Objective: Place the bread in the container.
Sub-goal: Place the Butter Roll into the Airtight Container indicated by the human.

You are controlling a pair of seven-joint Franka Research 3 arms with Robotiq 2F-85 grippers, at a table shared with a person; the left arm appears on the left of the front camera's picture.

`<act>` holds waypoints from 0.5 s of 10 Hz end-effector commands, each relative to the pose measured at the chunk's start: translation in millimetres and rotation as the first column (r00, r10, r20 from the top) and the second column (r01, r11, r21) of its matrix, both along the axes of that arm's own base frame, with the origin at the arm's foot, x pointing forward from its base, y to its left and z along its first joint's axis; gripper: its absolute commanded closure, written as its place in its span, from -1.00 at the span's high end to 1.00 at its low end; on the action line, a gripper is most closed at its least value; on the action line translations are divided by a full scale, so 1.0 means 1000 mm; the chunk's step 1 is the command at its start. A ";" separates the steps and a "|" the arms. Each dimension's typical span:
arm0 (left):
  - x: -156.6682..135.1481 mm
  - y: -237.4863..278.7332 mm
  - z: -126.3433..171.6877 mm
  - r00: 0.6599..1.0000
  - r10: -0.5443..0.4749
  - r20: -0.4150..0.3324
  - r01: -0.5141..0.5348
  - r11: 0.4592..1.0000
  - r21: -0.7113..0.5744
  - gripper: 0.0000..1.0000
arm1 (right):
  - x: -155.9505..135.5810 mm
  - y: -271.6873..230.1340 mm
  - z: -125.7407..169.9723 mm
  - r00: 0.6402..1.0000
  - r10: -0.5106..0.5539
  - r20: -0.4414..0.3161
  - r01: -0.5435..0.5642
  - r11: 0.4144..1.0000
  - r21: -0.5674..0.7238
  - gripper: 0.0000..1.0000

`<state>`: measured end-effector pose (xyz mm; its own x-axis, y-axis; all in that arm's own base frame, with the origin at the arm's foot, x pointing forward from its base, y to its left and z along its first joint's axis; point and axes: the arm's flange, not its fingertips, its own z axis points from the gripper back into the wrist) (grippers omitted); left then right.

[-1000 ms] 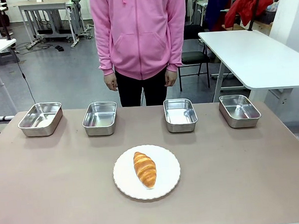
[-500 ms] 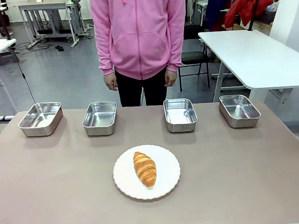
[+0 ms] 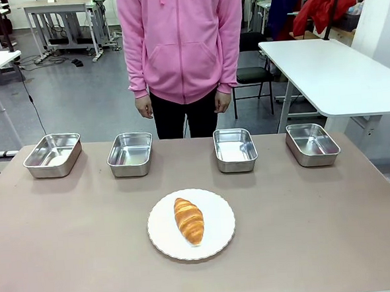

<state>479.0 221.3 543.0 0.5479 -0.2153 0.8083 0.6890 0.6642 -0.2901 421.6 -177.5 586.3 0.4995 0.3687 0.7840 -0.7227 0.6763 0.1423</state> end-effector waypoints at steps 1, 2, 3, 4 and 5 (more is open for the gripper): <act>-0.001 0.000 0.001 1.000 -0.009 0.012 0.009 1.000 -0.010 1.00 | 0.000 0.002 0.002 1.000 0.004 0.005 -0.004 1.000 0.002 1.00; -0.001 0.000 0.001 1.000 -0.009 0.012 0.009 1.000 -0.010 1.00 | 0.000 0.002 0.002 1.000 0.004 0.005 -0.004 1.000 0.002 1.00; -0.001 0.000 0.001 1.000 -0.009 0.012 0.009 1.000 -0.010 1.00 | 0.000 0.002 0.002 1.000 0.004 0.005 -0.004 1.000 0.002 1.00; -0.001 0.000 0.001 1.000 -0.009 0.012 0.009 1.000 -0.010 1.00 | 0.000 0.002 0.002 1.000 0.004 0.005 -0.004 1.000 0.002 1.00; -0.001 0.000 0.001 1.000 -0.009 0.012 0.009 1.000 -0.010 1.00 | 0.000 0.002 0.002 1.000 0.004 0.005 -0.004 1.000 0.002 1.00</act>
